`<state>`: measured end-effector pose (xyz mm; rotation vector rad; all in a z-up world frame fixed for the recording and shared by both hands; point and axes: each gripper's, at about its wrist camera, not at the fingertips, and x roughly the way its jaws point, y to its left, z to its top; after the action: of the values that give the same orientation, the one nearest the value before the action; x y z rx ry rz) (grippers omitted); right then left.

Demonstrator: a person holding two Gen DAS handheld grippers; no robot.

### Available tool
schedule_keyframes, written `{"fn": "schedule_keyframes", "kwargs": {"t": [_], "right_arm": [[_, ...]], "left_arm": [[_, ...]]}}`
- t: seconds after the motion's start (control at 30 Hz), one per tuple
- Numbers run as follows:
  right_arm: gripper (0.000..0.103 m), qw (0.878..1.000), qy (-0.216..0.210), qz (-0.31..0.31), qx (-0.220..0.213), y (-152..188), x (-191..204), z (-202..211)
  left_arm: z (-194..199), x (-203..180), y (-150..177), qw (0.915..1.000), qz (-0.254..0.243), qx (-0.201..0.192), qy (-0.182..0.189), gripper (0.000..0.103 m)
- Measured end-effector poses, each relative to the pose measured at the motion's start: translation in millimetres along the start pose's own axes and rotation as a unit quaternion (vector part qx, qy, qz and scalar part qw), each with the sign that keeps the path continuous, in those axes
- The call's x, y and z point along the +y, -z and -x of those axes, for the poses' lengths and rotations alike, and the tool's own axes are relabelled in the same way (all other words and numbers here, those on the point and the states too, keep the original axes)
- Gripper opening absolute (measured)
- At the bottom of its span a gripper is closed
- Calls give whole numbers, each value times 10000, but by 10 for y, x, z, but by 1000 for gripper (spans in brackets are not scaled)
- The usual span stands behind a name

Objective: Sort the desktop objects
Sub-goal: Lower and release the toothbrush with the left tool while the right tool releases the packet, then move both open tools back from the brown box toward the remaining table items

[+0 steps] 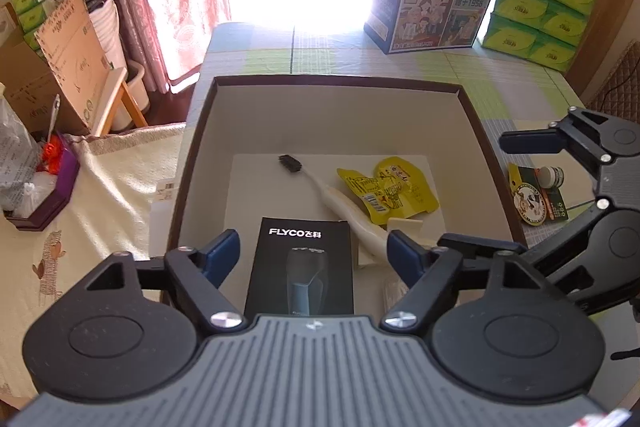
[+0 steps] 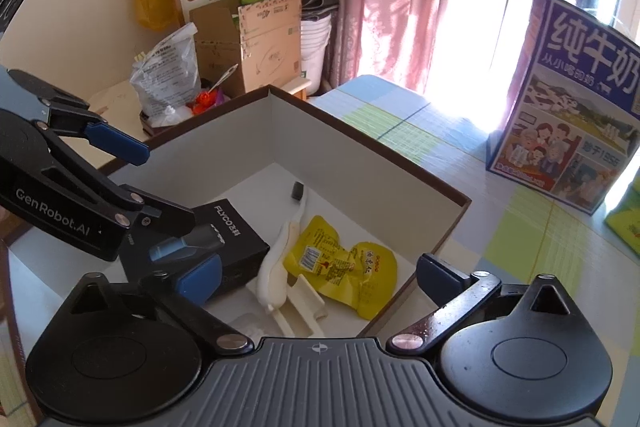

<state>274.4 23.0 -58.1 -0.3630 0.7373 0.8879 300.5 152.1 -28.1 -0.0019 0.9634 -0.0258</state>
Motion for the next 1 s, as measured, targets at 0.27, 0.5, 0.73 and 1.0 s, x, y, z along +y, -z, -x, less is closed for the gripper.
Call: {"fn": "schedule_keyframes", "kwargs": {"t": [0.27, 0.5, 0.73, 1.0], "right_arm": [[101, 9997, 202, -66, -76, 72, 143, 214], [101, 9993, 221, -282, -146, 186, 237, 420], [101, 9990, 84, -397, -158, 322, 348, 677], [101, 9989, -48, -440, -149, 504, 458, 978]], "left_arm": [[200, -44, 110, 9998, 72, -147, -143, 92], [410, -96, 251, 9992, 167, -296, -223, 97], [693, -151, 435, 9982, 241, -476, -286, 100], [1038, -252, 700, 9955, 393, -701, -497, 102]]}}
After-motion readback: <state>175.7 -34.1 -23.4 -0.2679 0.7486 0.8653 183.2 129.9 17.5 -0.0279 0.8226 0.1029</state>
